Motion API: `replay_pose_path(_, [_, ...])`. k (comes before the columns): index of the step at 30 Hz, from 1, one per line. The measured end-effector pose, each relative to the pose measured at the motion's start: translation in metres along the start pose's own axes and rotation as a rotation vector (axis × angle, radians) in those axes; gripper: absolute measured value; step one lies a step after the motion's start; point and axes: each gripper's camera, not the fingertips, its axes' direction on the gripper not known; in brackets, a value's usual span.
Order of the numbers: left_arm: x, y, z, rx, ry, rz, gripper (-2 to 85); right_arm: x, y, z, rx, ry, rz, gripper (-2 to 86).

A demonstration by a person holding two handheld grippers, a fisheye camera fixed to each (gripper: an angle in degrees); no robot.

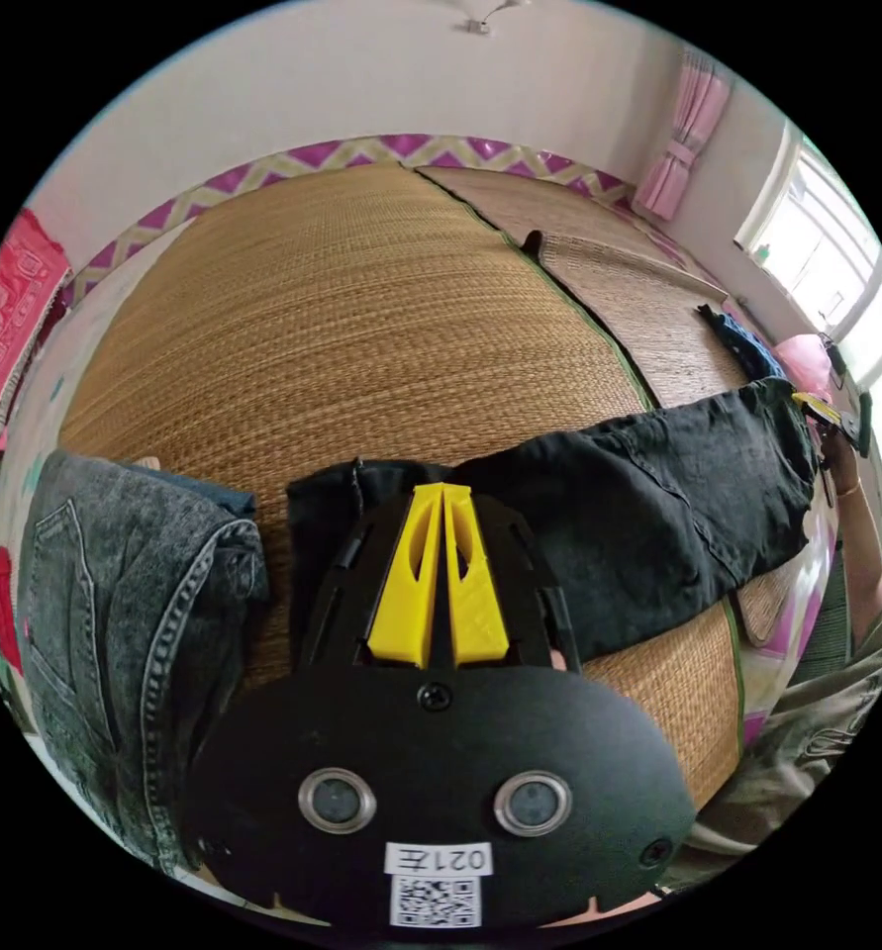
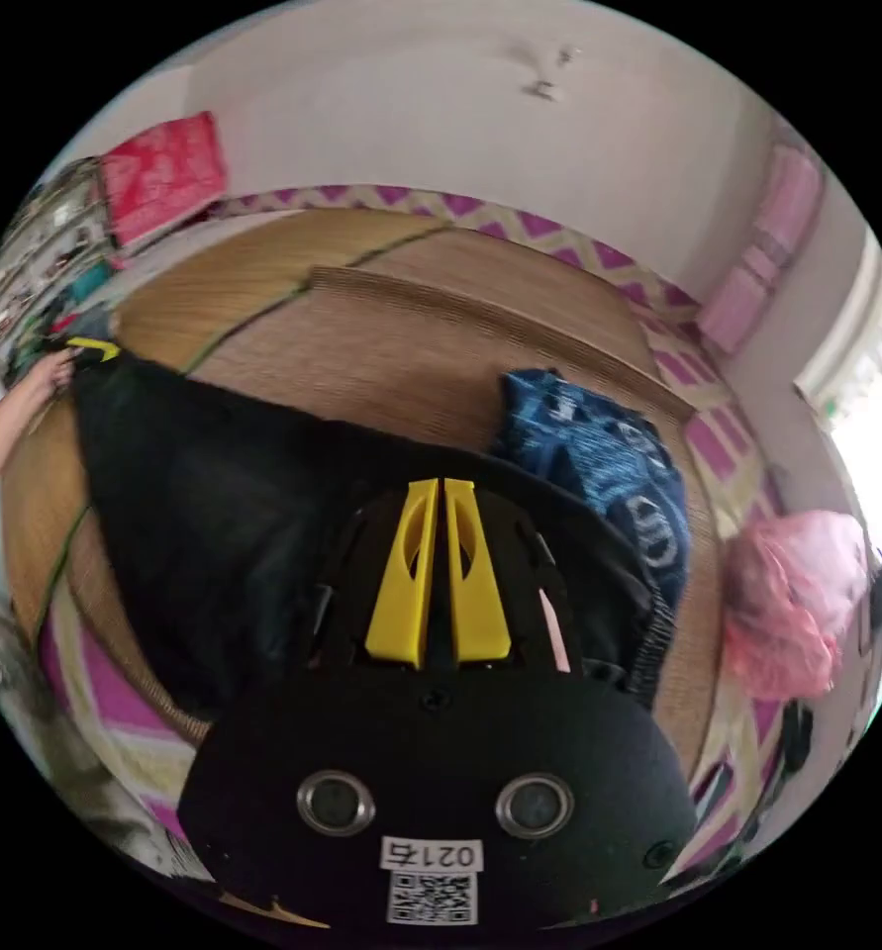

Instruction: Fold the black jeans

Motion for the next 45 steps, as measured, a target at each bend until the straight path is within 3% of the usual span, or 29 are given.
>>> replay_pose_path(3, [0.005, 0.041, -0.033, 0.113, -0.131, 0.008, -0.8, -0.029, 0.019, 0.016, -0.065, -0.116, -0.104, -0.7])
replay_pose_path(5, [0.002, 0.073, -0.054, 0.180, -0.139, -0.020, -0.6, -0.031, 0.035, 0.052, -0.235, -0.079, -0.110, -0.7])
replay_pose_path(6, [-0.001, 0.095, -0.068, 0.214, -0.095, -0.037, -0.2, -0.021, 0.049, 0.043, -0.125, -0.094, -0.077, -0.7])
replay_pose_path(10, [-0.023, 0.163, -0.088, 0.246, 0.090, -0.182, 4.7, 0.019, 0.072, 0.009, -0.061, -0.271, 0.091, -0.6])
replay_pose_path(15, [-0.061, 0.238, -0.049, 0.250, 0.385, -0.557, 11.3, 0.001, 0.106, -0.044, 0.062, -0.281, 0.092, -0.6])
replay_pose_path(20, [-0.078, 0.259, -0.030, 0.339, 0.462, -0.713, 11.4, -0.019, 0.140, -0.074, 0.107, -0.432, 0.131, -0.4])
replay_pose_path(22, [-0.081, 0.263, -0.025, 0.361, 0.485, -0.741, 11.0, -0.040, 0.145, -0.089, 0.112, -0.464, 0.044, -0.1])
replay_pose_path(26, [-0.082, 0.267, -0.022, 0.370, 0.468, -0.731, 9.6, -0.102, 0.132, -0.096, 0.077, -0.345, -0.253, 2.4])
replay_pose_path(28, [-0.083, 0.269, -0.019, 0.373, 0.478, -0.737, 9.1, -0.134, 0.124, -0.086, 0.000, -0.266, -0.421, 8.9])
replay_pose_path(31, [-0.084, 0.270, -0.015, 0.375, 0.502, -0.753, 8.5, -0.148, 0.124, -0.086, -0.062, -0.287, -0.529, 12.5])
replay_pose_path(35, [-0.084, 0.268, -0.009, 0.372, 0.520, -0.755, 6.2, -0.166, 0.145, -0.107, -0.028, -0.329, -0.623, 12.5])
replay_pose_path(37, [-0.083, 0.268, -0.005, 0.374, 0.524, -0.756, 4.7, -0.187, 0.165, -0.102, -0.086, -0.195, -0.709, 8.9])
replay_pose_path(41, [-0.080, 0.259, 0.003, 0.365, 0.543, -0.777, 2.1, -0.195, 0.192, -0.102, -0.026, 0.083, -0.723, 0.6])
replay_pose_path(45, [-0.078, 0.246, 0.005, 0.346, 0.512, -0.805, -0.5, -0.157, 0.188, -0.130, 0.018, 0.045, -0.543, -0.5])
